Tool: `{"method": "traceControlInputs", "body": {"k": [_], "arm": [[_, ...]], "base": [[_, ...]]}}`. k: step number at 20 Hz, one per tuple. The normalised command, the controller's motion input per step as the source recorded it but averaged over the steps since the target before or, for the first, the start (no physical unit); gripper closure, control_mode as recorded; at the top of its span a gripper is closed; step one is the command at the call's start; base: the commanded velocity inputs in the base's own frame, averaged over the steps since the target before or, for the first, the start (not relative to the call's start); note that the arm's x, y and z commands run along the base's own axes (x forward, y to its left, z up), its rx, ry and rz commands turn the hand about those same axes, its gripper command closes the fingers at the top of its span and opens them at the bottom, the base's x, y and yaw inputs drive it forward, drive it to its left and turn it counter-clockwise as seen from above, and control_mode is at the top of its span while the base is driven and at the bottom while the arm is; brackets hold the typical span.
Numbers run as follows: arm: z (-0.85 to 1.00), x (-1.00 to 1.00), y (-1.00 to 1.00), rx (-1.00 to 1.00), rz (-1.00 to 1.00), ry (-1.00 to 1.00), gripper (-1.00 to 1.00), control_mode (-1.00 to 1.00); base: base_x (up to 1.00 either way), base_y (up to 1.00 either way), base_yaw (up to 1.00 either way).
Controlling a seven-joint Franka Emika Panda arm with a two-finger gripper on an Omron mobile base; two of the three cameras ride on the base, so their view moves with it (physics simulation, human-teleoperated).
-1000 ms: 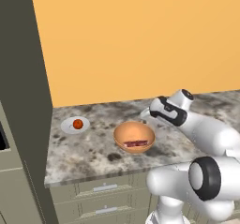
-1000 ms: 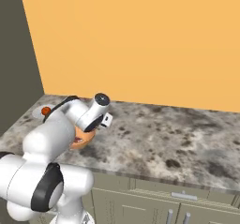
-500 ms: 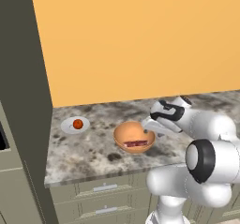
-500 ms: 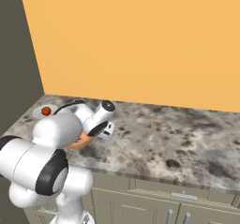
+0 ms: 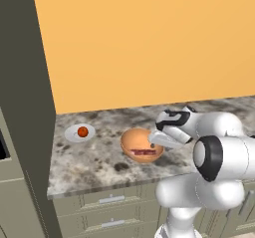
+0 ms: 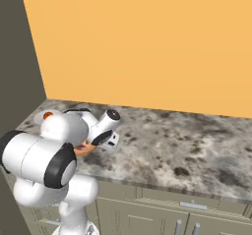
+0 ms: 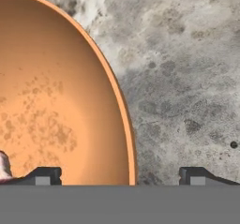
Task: Remove the apple from the bowl and place it on the small plate. Then place the bowl with only the steak in the microwave, close the door, and press the start button to microwave the steak.
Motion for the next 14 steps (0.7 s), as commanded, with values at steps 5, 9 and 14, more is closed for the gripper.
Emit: {"method": "traceControlInputs", "body": {"k": [5,9,14], "arm": [[-0.03,0.0,0.15,0.0,0.01,0.02,1.0,-1.0],[0.0,-0.05,0.09,0.0,0.0,0.0,1.0,-1.0],[0.38,-0.29,0.0,0.15,-0.04,-0.03,1.0,-1.0]], "base": [[0.0,0.0,0.0],[0.0,0.0,0.0],[0.0,0.0,0.0]]}}
